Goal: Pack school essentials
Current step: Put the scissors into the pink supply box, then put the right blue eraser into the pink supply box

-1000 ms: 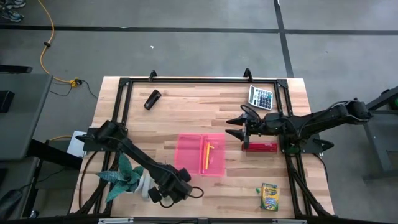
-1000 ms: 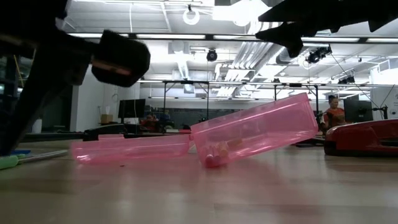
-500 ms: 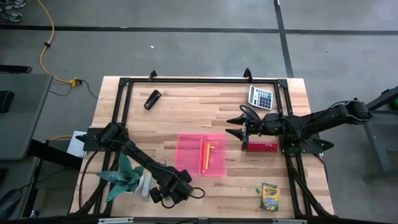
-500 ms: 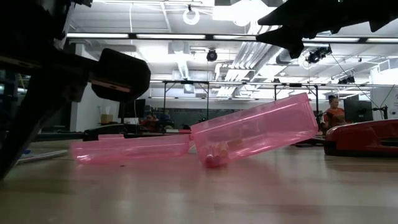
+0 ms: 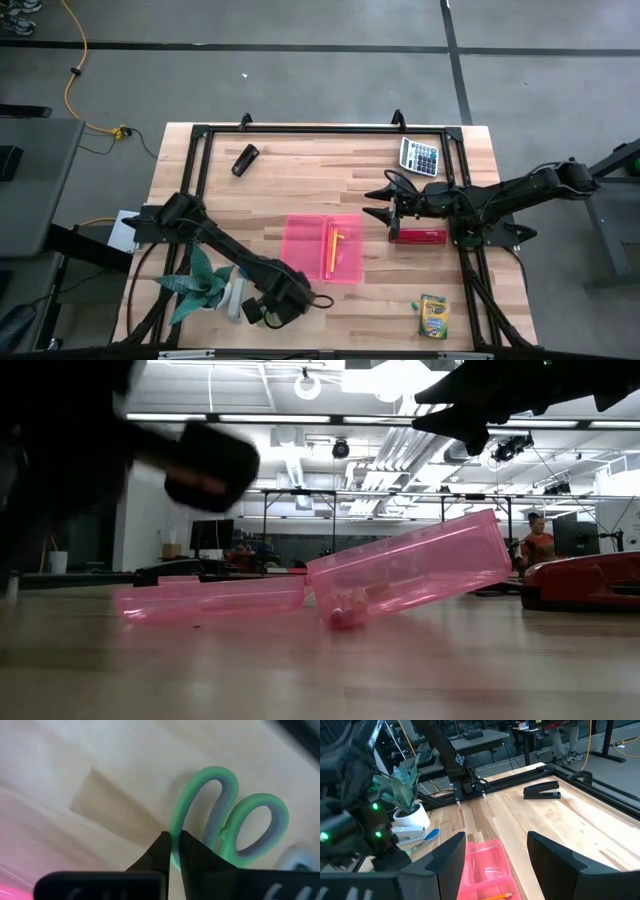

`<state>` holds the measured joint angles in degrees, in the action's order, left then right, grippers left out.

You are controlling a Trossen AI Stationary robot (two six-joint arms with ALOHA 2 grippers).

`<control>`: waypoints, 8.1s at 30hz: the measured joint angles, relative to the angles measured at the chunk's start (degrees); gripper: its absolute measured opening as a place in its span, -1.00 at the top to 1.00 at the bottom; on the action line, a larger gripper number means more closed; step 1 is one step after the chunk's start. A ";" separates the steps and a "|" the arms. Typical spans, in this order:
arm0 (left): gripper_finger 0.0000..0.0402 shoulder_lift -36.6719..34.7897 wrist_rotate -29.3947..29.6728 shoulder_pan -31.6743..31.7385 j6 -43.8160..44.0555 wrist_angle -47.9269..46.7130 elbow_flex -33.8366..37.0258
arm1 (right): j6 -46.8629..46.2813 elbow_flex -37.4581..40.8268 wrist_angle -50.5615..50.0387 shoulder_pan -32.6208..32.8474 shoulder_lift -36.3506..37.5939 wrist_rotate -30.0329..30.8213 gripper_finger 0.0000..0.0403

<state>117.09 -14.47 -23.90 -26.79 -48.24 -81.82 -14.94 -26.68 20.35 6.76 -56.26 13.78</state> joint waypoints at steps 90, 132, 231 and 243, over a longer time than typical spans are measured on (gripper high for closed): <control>1.00 -5.85 12.59 19.27 -23.99 45.35 5.84 | 1.73 0.00 23.26 -1.16 0.12 1.29 -0.02; 0.39 -47.15 7.00 30.28 25.82 52.12 26.33 | 4.09 0.00 23.26 -1.16 0.12 0.57 -0.02; 0.42 -75.37 27.33 30.22 31.10 74.61 53.13 | -91.99 -24.72 -65.47 -31.50 -43.46 8.05 0.59; 0.42 -75.37 27.31 30.22 29.48 74.50 53.13 | -54.02 -21.99 -66.13 -24.17 -27.16 11.22 0.59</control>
<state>41.71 12.84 6.33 2.70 26.27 -28.69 -68.96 -48.67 -45.78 -17.41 -83.43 25.00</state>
